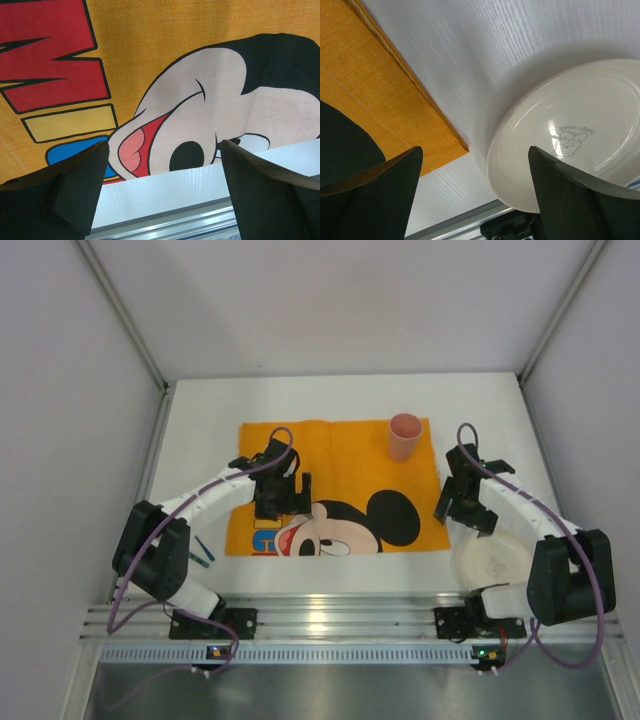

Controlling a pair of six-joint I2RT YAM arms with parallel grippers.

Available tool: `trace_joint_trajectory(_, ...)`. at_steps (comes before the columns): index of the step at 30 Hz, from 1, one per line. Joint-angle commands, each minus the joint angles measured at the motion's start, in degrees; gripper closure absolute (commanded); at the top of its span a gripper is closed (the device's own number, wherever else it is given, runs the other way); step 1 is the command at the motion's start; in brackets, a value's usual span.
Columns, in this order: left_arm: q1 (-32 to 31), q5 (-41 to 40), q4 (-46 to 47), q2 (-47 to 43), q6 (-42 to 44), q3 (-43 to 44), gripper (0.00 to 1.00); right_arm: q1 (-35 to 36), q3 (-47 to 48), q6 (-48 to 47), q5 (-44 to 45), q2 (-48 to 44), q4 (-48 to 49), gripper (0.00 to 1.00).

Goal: Set the dinner table for one person

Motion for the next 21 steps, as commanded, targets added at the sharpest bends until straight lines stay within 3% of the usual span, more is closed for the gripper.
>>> trace_joint_trajectory(1, -0.3, 0.7, 1.7, 0.1, 1.4, 1.7, 0.02, -0.4, -1.8, 1.6, -3.0, 1.0, 3.0, 0.14)
trace_joint_trajectory(6, -0.3, -0.3, 0.5, -1.4, 1.5, 1.4, 0.02, -0.5, -7.0, 3.1, -5.7, 2.5, 7.6, 0.25)
trace_joint_trajectory(9, -0.3, -0.7, -0.1, -2.8, 1.3, 0.3, 0.02, -0.5, -9.9, 4.4, -6.2, 3.2, 9.8, 0.4)
trace_joint_trajectory(14, -0.3, -1.1, -0.9, -4.7, 0.8, -1.6, 0.02, -0.5, -11.5, 4.3, -4.9, 4.5, 10.8, 0.8)
trace_joint_trajectory(16, -0.3, -1.4, -1.1, -5.1, 0.8, -1.8, 0.02, -0.4, -11.5, 4.1, -4.5, 4.2, 10.6, 0.89)
trace_joint_trajectory(21, -0.3, -1.6, -1.5, -4.5, 1.3, -0.9, 0.02, -0.5, -9.8, 4.1, -4.5, 1.7, 8.0, 0.88)
